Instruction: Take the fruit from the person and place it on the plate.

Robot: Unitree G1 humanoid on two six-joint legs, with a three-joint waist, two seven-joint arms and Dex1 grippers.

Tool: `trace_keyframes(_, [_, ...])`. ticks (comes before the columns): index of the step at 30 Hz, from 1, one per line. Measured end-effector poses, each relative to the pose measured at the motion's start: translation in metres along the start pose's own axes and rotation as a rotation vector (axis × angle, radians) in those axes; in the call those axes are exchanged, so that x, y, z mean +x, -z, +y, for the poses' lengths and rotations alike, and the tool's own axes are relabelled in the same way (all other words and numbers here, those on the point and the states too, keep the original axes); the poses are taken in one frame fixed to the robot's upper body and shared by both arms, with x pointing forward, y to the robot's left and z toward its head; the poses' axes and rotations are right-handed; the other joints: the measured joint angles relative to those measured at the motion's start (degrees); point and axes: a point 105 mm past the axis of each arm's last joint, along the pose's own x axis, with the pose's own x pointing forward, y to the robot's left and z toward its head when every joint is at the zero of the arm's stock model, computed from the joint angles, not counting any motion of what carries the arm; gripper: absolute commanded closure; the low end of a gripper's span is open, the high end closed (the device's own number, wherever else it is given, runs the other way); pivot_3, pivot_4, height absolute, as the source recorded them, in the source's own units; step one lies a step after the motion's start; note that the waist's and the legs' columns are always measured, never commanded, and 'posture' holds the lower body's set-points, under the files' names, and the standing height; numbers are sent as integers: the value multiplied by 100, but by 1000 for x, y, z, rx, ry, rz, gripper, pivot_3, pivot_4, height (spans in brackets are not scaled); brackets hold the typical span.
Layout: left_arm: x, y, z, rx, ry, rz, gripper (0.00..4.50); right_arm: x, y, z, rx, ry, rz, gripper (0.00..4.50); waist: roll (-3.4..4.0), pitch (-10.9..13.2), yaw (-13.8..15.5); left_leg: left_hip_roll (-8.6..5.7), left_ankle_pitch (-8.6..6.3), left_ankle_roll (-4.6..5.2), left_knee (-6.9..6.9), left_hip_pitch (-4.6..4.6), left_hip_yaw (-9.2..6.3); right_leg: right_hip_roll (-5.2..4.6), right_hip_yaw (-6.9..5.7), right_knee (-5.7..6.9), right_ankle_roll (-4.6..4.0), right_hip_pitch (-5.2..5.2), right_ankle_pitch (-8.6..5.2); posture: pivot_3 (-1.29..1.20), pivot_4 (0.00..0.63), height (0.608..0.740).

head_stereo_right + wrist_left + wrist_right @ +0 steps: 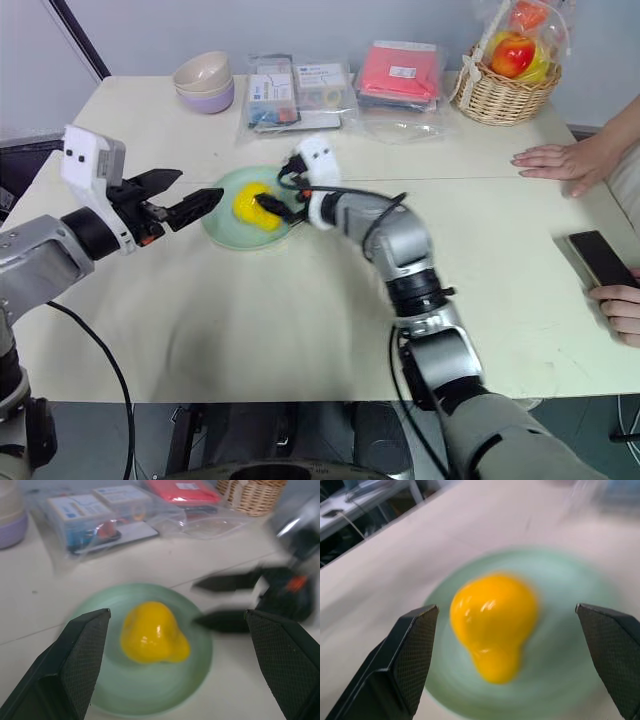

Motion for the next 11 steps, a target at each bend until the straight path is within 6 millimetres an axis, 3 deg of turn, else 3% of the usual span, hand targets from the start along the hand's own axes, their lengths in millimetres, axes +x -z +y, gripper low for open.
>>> trace_keyframes(4, [1,6,-2,-15,46,18,0,-63,-26,-9,-123,-27,-39,31,1,0,15,1,-2,4,-5,-2,0,0,0,-12,0,3,0,0,150,740])
trace_keyframes(8, [2,10,2,-24,58,41,0,-117,-28,-11,-188,-30,-2,31,1,1,20,5,-15,28,-9,-1,0,3,-1,-16,0,4,0,0,150,740])
trace_keyframes(11, [2,7,3,-20,66,34,0,-148,-29,-11,-206,-20,18,31,1,0,17,5,-16,29,-9,0,3,1,-1,-19,0,7,0,0,150,740])
